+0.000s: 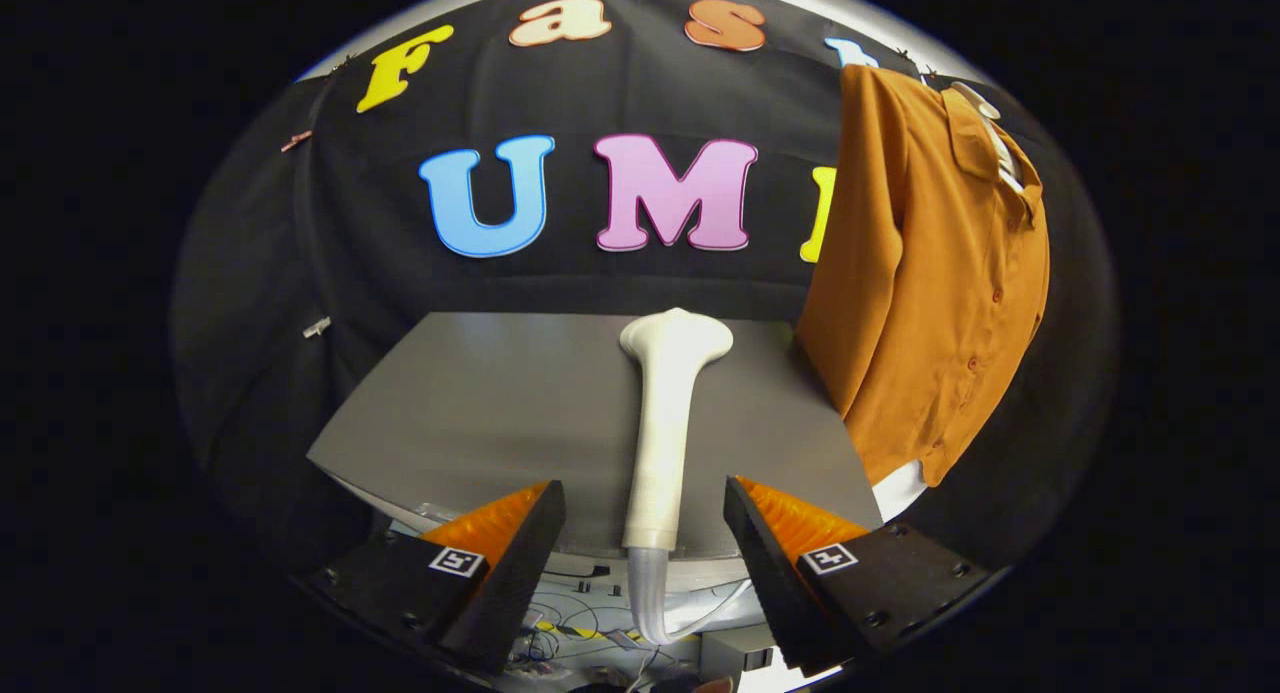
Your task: Iron the clothes twice with a garment steamer, once on the left side and once on the right side.
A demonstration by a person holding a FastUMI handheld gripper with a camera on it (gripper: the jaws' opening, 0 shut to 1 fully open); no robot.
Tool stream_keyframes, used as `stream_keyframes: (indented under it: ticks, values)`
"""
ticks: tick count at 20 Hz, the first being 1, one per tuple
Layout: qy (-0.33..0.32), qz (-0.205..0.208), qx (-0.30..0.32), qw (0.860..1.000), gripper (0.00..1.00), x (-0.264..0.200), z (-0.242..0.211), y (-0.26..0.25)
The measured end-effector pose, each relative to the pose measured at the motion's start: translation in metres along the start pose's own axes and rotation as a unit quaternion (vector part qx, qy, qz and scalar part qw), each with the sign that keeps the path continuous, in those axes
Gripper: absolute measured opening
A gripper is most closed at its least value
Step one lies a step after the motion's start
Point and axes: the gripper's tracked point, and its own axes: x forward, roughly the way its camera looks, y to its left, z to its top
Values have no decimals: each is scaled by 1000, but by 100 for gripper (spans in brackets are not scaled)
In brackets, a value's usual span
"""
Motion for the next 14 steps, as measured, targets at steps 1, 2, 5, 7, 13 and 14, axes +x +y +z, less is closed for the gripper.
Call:
stream_keyframes:
  ticks: [1,2,5,7,13,14]
  values:
    - [13,-6,0,1000,98,10,-6,-2]
    - [21,-10,4,1000,95,18,-7,-2]
    - [38,-21,1,999,90,38,-12,-6]
    - [33,-21,15,999,79,48,-12,-6]
    - [13,-5,39,999,33,51,-6,-3]
    - [7,-2,33,999,27,47,-8,-2]
